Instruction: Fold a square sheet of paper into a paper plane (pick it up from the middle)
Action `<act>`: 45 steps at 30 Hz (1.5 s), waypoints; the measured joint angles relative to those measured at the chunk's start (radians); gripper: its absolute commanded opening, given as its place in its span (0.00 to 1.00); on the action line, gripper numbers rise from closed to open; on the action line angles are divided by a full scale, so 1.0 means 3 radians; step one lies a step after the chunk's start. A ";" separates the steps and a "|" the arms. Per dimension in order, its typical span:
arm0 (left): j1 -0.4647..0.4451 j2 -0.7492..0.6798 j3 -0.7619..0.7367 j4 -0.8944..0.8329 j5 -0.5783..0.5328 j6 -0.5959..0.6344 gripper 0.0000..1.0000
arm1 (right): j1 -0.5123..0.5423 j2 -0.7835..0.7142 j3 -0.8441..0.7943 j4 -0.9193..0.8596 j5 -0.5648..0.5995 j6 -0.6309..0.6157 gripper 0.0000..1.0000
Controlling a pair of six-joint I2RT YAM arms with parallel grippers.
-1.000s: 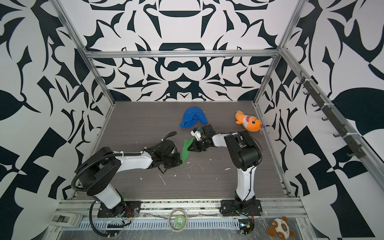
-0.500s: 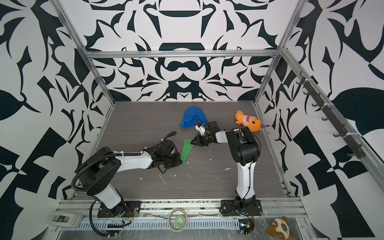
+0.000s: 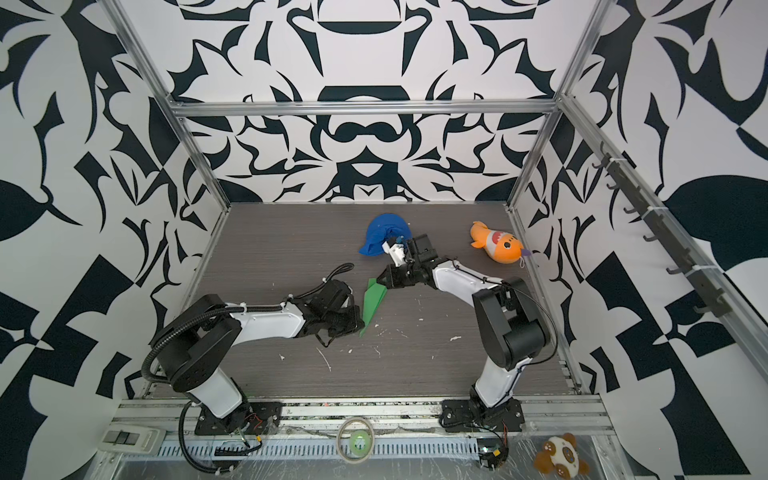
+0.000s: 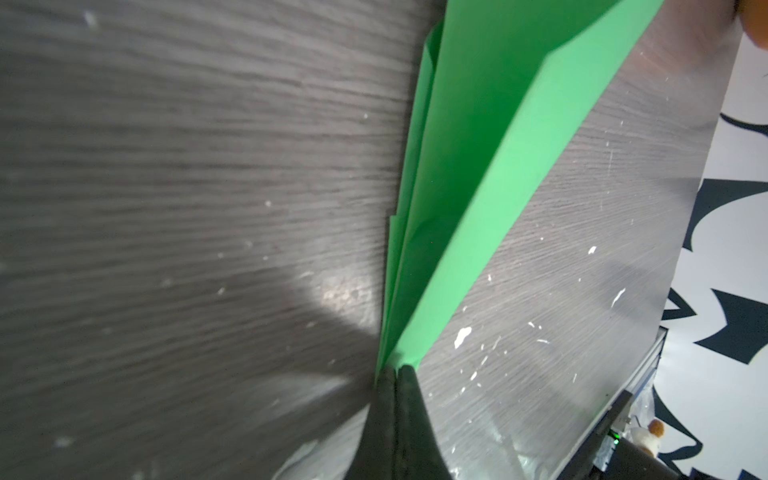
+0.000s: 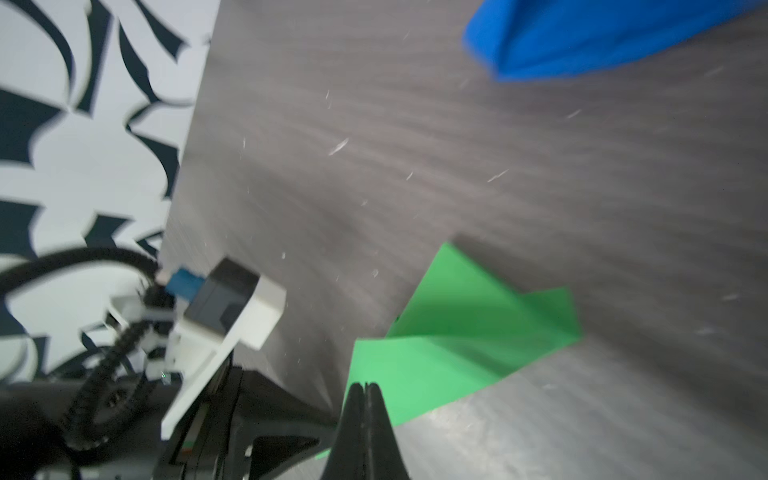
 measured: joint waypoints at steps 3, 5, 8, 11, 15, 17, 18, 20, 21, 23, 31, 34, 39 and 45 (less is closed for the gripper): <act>0.0000 -0.0055 -0.0009 -0.0120 0.0001 0.0070 0.00 | 0.0228 -0.0025 -0.0025 -0.0282 0.0211 -0.0160 0.04; 0.0001 -0.0086 -0.0027 -0.0173 0.0018 0.0112 0.00 | 0.0334 -0.0024 -0.0048 -0.0467 0.0319 -0.0261 0.03; 0.0003 -0.0106 -0.0037 -0.0210 0.0039 0.0148 0.00 | 0.0408 0.0006 -0.0028 -0.0671 0.0440 -0.0416 0.03; 0.0005 -0.0106 -0.0037 -0.0211 0.0046 0.0160 0.00 | 0.0443 0.0144 0.0114 -0.0839 0.0543 -0.0544 0.02; 0.0006 -0.0102 -0.0028 -0.0220 0.0051 0.0173 0.00 | 0.0453 0.0375 0.0364 -0.0926 0.0624 -0.0680 0.02; 0.0008 -0.0098 -0.0019 -0.0231 0.0051 0.0174 0.00 | 0.0453 0.0473 0.0486 -0.0978 0.0657 -0.0741 0.02; 0.0009 -0.0098 -0.0017 -0.0237 0.0052 0.0174 0.00 | 0.0453 0.0514 0.0535 -0.0999 0.0666 -0.0767 0.01; 0.0009 -0.0097 -0.0015 -0.0238 0.0052 0.0174 0.00 | 0.0453 0.0585 0.0623 -0.1033 0.0688 -0.0805 0.01; 0.0009 -0.0097 -0.0015 -0.0238 0.0052 0.0173 0.00 | 0.0453 0.0610 0.0651 -0.1041 0.0696 -0.0821 0.00; 0.0009 -0.0097 -0.0015 -0.0239 0.0052 0.0173 0.00 | 0.0453 0.0655 0.0689 -0.1063 0.0734 -0.0857 0.00; 0.0009 -0.0095 -0.0015 -0.0239 0.0052 0.0172 0.00 | 0.0453 0.0753 0.0729 -0.1237 0.0823 -0.0973 0.00; 0.0009 -0.0095 -0.0015 -0.0239 0.0052 0.0172 0.00 | 0.0453 0.0762 0.0746 -0.1279 0.0827 -0.1012 0.00; 0.0009 -0.0095 -0.0015 -0.0239 0.0053 0.0170 0.00 | 0.0453 0.0807 0.0824 -0.1347 0.0926 -0.1034 0.00; 0.0009 -0.0095 -0.0015 -0.0240 0.0053 0.0170 0.00 | 0.0451 0.0914 0.0938 -0.1410 0.1061 -0.1034 0.00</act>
